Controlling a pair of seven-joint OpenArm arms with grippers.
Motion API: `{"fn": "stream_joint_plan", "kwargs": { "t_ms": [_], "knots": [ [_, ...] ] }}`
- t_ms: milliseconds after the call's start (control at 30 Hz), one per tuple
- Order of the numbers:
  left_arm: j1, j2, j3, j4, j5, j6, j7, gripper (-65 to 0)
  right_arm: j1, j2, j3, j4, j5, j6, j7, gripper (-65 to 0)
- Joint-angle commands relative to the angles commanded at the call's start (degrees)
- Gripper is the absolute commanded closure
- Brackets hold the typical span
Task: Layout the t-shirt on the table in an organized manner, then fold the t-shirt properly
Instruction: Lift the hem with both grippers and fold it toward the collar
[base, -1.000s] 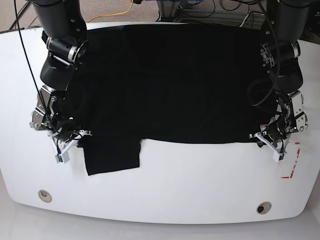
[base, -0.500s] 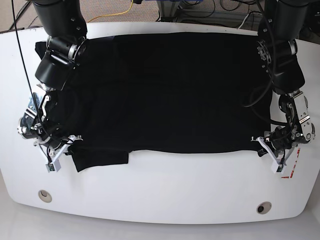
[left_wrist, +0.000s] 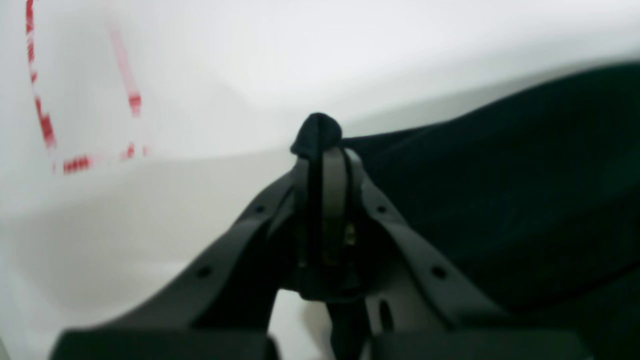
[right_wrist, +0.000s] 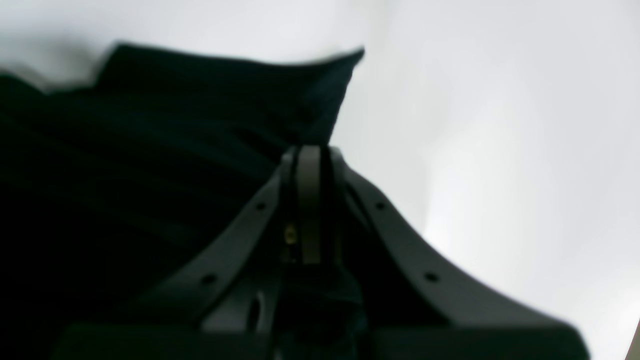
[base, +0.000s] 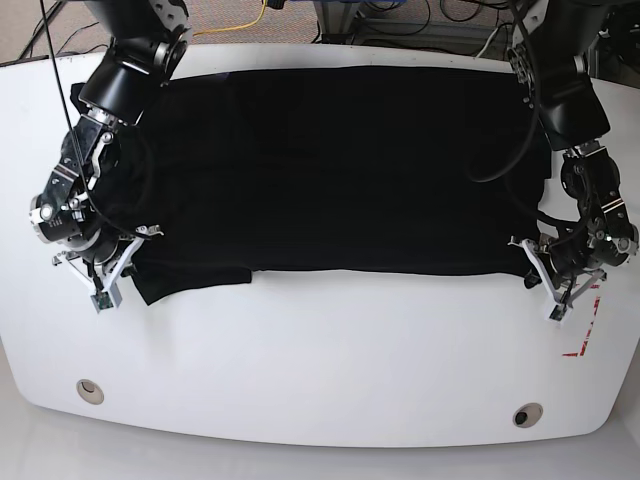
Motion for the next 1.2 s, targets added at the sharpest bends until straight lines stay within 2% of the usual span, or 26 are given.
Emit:
{"fn": "stream_joint_plan", "kwargs": {
  "t_ms": [100, 267, 733, 800, 867, 900, 933, 967, 1000, 1067, 1100, 1200],
  "knots": [
    [2.9, 0.0, 0.0, 2.5, 0.0, 0.0, 0.4, 0.0, -3.3, -1.0, 1.1, 5.2, 0.0, 0.0, -2.1, 0.0],
    [7.2, 0.0, 0.0, 6.1, 0.0, 0.0, 0.6, 0.0, -7.8, -2.5, 1.5, 10.1, 0.0, 0.0, -2.6, 0.0],
    [15.6, -0.3, 0.0, 8.9, 0.5, 0.0, 0.6, 0.0, -17.2, -4.1, 1.6, 11.7, 0.0, 0.0, -2.5, -1.6],
    [16.3, -0.4, 0.0, 8.9, 0.5, 0.0, 0.6, 0.0, -17.9, -4.1, 1.6, 11.7, 0.0, 0.0, -2.5, -5.2],
    [17.0, -0.4, 0.1, 8.9, 0.5, 0.0, 0.6, -0.8, -18.4, -4.1, 1.6, 11.7, -0.1, 0.0, -2.5, -12.8],
    [17.3, -0.4, 0.1, 8.9, 0.5, 0.0, 0.6, -2.6, -18.5, -4.1, 1.7, 11.7, -0.1, 0.0, -2.5, -18.7],
    [17.6, -0.4, 0.1, 8.9, 0.5, 0.0, 0.7, -5.7, -18.7, -4.1, 1.7, 11.7, -0.1, 0.0, -2.5, -26.2],
    [17.7, -0.4, 0.1, 8.9, 0.5, 0.0, 0.7, -7.1, -18.8, -4.1, 1.7, 11.7, -0.1, 0.0, -2.5, -28.4],
    [17.8, -0.4, 0.1, 8.9, 0.5, 0.0, 0.7, -11.5, -18.9, -4.1, 2.0, 11.8, -0.1, 0.0, -2.5, -36.1],
    [18.0, -0.4, 0.1, 8.9, 0.5, 0.0, 0.8, -16.9, -18.7, -4.2, 3.2, 12.2, -0.1, 0.0, -2.5, -43.4],
    [18.2, -0.4, 0.1, 9.0, 0.5, 0.0, 1.1, -21.4, -18.5, -4.3, 4.1, 12.6, -0.1, 0.0, -2.5, -50.1],
    [18.0, -0.4, 0.1, 9.9, 0.5, 0.0, 2.2, -30.0, -17.8, -4.3, 4.9, 12.6, -0.1, 0.0, -2.5, -60.9]
  ]
}}
